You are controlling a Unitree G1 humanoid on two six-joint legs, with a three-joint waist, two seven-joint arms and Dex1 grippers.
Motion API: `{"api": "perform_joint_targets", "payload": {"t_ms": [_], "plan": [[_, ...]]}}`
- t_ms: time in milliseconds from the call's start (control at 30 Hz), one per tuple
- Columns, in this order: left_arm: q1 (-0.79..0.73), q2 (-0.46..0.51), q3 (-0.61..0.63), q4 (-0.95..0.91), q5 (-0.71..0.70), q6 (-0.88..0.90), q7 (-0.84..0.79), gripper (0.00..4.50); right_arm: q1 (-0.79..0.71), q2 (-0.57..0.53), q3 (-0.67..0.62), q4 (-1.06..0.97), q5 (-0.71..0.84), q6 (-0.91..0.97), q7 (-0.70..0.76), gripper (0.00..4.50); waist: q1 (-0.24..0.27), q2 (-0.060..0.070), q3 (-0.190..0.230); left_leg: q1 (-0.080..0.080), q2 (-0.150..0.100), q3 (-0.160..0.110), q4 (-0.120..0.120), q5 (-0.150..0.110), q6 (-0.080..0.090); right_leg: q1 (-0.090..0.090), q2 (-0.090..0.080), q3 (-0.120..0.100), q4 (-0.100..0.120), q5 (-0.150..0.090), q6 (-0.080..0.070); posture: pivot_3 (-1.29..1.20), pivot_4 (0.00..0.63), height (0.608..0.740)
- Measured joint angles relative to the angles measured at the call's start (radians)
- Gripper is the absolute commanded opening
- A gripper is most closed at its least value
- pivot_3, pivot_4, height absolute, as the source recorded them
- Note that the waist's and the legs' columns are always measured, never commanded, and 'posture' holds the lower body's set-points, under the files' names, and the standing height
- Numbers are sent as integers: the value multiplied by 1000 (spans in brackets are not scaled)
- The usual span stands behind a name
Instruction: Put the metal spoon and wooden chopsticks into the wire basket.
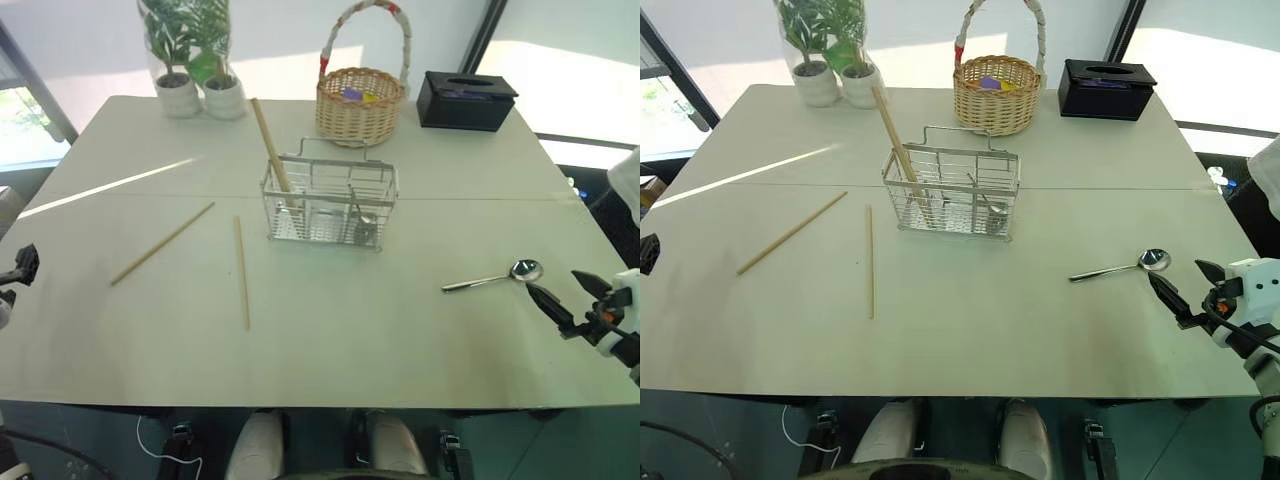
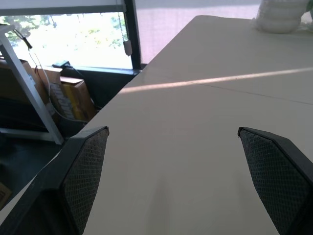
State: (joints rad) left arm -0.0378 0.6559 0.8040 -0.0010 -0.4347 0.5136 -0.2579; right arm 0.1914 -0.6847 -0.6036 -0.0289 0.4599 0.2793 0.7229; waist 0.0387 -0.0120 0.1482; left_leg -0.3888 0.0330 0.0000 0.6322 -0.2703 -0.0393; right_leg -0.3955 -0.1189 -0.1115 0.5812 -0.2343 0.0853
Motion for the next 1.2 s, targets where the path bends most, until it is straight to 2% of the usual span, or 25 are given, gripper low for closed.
{"api": "perform_joint_targets", "payload": {"t_ms": [733,1067,1133,1200], "plan": [[-40,12,-22,60,10,-22,-14,4476,-43,-8,10,-9,15,10,-13,4500,0,0,0,1,0,0,1,0,0,4,0,0,2,0,0,0,150,712],[-57,50,-31,39,-9,-3,-68,4476,-86,-112,9,6,-3,5,32,4500,3,-1,-1,1,0,0,1,0,0,4,0,0,2,0,0,0,150,712],[-104,91,-60,39,-38,32,-117,4476,-111,-161,25,11,-13,3,66,4500,2,-1,0,1,0,0,3,0,0,4,0,0,2,0,0,0,150,712],[-179,162,-143,15,-75,63,-211,4476,-172,-252,59,19,-29,-8,127,4500,1,2,1,1,0,0,6,0,0,2,0,0,3,-2,3,0,150,712]]}}
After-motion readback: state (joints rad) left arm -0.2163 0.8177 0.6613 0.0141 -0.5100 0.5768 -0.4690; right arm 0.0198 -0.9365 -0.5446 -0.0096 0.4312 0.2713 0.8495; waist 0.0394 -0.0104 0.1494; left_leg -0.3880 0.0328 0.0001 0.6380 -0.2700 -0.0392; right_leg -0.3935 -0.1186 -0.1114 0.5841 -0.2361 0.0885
